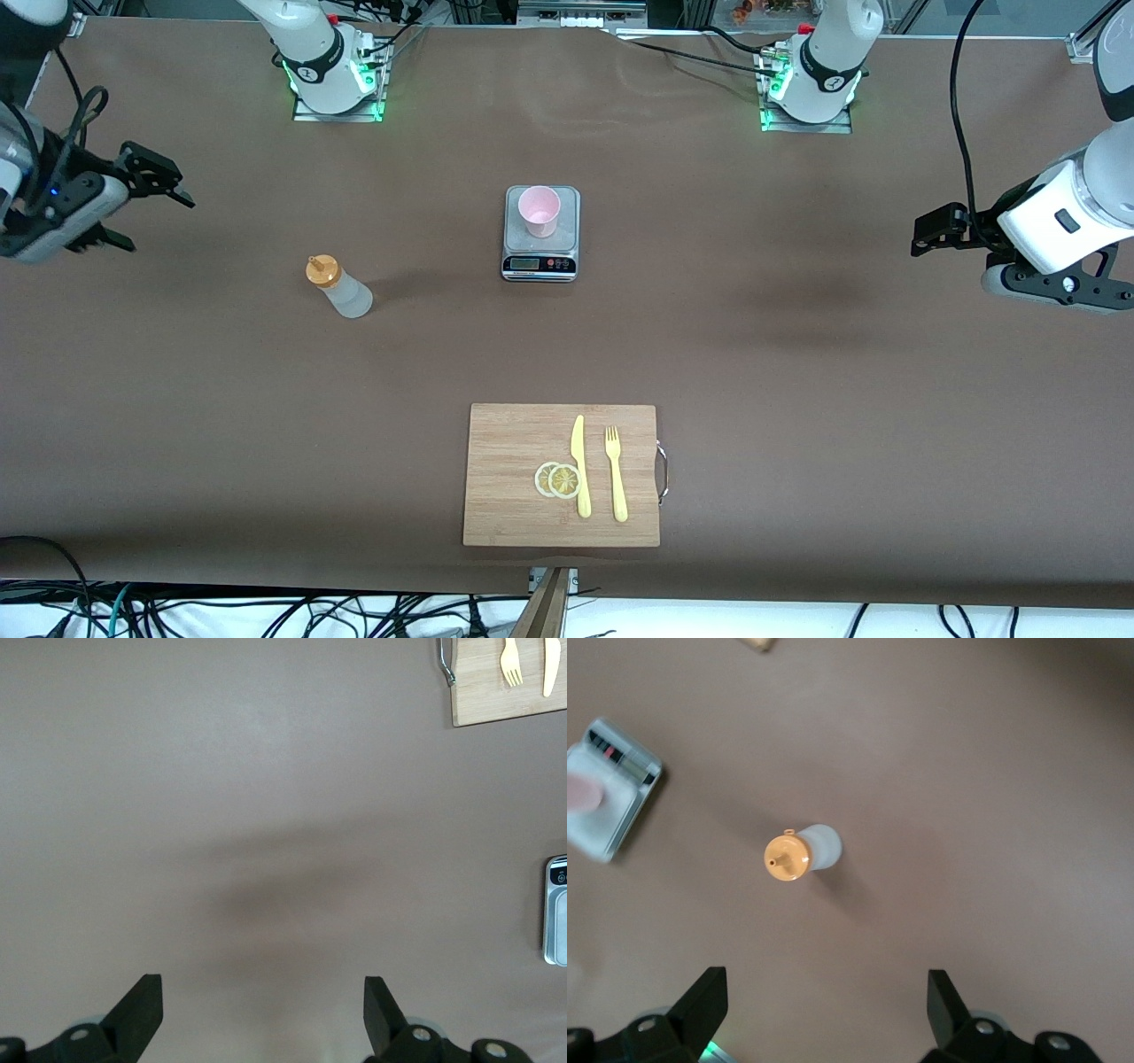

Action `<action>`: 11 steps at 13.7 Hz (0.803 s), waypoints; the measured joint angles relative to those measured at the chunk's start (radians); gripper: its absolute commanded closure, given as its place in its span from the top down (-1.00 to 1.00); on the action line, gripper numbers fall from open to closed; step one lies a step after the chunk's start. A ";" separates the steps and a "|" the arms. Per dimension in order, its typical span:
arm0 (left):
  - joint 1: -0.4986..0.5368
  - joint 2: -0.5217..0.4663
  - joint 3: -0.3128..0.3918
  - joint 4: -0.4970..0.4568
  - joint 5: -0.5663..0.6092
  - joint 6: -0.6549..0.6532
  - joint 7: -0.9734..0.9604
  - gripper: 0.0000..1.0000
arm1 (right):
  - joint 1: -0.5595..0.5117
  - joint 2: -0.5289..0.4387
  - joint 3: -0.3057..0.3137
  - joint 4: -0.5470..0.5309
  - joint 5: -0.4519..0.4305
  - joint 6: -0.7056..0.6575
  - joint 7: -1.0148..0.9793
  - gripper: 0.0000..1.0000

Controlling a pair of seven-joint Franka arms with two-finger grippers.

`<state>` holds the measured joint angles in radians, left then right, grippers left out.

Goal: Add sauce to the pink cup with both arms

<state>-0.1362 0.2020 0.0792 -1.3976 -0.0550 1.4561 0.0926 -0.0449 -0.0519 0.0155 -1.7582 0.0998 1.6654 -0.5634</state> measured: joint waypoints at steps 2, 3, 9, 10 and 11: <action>0.000 0.000 0.000 0.001 0.000 0.000 0.000 1.00 | 0.013 -0.033 0.002 -0.002 -0.050 -0.003 0.195 0.99; 0.000 0.001 0.000 0.002 0.000 0.000 0.000 1.00 | 0.018 -0.043 0.004 -0.002 -0.081 -0.003 0.264 0.99; 0.000 0.001 0.000 0.002 0.000 0.000 0.000 1.00 | 0.020 -0.047 -0.004 0.001 -0.134 0.032 0.378 0.99; 0.000 0.001 0.000 0.002 0.000 0.000 0.000 1.00 | 0.020 -0.047 -0.004 0.005 -0.133 0.032 0.417 1.00; 0.000 0.001 0.000 0.002 0.000 0.000 0.000 1.00 | 0.021 -0.048 -0.003 0.009 -0.133 0.032 0.454 1.00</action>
<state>-0.1365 0.2029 0.0790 -1.3955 -0.0550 1.4561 0.0926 -0.0242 -0.1001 0.0129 -1.7488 -0.0330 1.6973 -0.1094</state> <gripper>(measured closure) 0.000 0.000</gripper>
